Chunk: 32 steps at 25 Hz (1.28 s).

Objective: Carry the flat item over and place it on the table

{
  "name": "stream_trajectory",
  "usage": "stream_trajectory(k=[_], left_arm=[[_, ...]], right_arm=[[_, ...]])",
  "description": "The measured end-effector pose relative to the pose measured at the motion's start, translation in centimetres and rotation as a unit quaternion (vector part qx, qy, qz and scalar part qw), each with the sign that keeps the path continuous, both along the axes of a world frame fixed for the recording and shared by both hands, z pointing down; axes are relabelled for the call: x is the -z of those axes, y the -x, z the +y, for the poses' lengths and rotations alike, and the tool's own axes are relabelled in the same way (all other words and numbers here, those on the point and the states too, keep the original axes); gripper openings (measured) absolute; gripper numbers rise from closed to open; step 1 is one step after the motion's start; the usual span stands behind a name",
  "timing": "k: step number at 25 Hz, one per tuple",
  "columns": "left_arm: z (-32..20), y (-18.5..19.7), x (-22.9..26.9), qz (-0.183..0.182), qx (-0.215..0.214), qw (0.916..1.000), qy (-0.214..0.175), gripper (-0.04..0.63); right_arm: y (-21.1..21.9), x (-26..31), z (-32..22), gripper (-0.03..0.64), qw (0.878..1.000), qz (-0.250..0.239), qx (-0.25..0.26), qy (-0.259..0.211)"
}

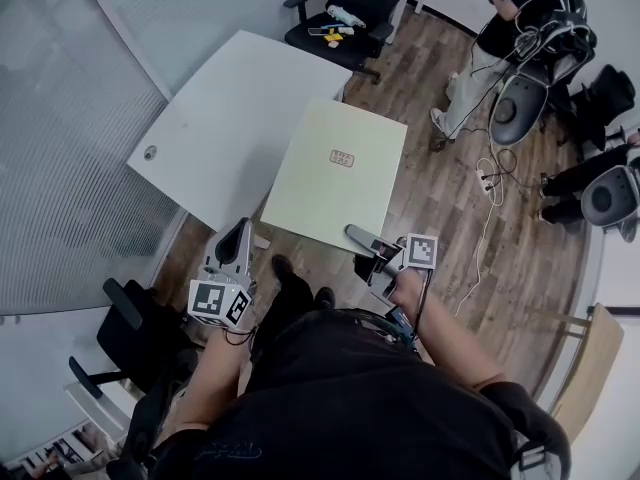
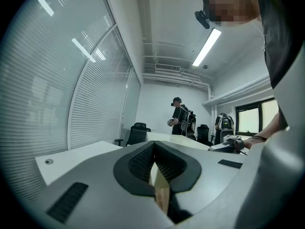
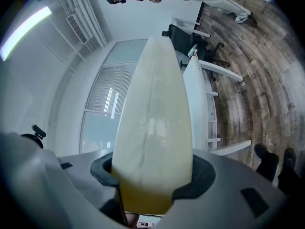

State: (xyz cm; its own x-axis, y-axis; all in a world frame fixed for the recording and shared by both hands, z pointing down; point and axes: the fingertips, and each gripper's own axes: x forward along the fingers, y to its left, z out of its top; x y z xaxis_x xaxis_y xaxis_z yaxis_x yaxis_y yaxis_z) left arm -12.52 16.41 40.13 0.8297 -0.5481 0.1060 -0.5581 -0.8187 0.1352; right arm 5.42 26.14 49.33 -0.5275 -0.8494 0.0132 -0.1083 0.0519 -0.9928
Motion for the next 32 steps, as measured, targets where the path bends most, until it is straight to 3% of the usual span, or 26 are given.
stream_trajectory(k=[4,11,32], left_arm=[[-0.8,-0.4,-0.1,0.000,0.001,1.0000,-0.003,0.012],[-7.1,-1.7,-0.2,-0.001,0.000,1.0000,0.006,0.012],[-22.0,0.0,-0.2,-0.009,-0.044,0.9989,0.007,0.012]], right_arm=[[-0.2,0.0,-0.8,0.282,1.000,-0.003,0.002,-0.002],[-1.4,0.0,-6.4,0.282,1.000,0.002,-0.003,0.008],[1.6,-0.2,-21.8,0.282,0.999,-0.004,-0.032,0.015]])
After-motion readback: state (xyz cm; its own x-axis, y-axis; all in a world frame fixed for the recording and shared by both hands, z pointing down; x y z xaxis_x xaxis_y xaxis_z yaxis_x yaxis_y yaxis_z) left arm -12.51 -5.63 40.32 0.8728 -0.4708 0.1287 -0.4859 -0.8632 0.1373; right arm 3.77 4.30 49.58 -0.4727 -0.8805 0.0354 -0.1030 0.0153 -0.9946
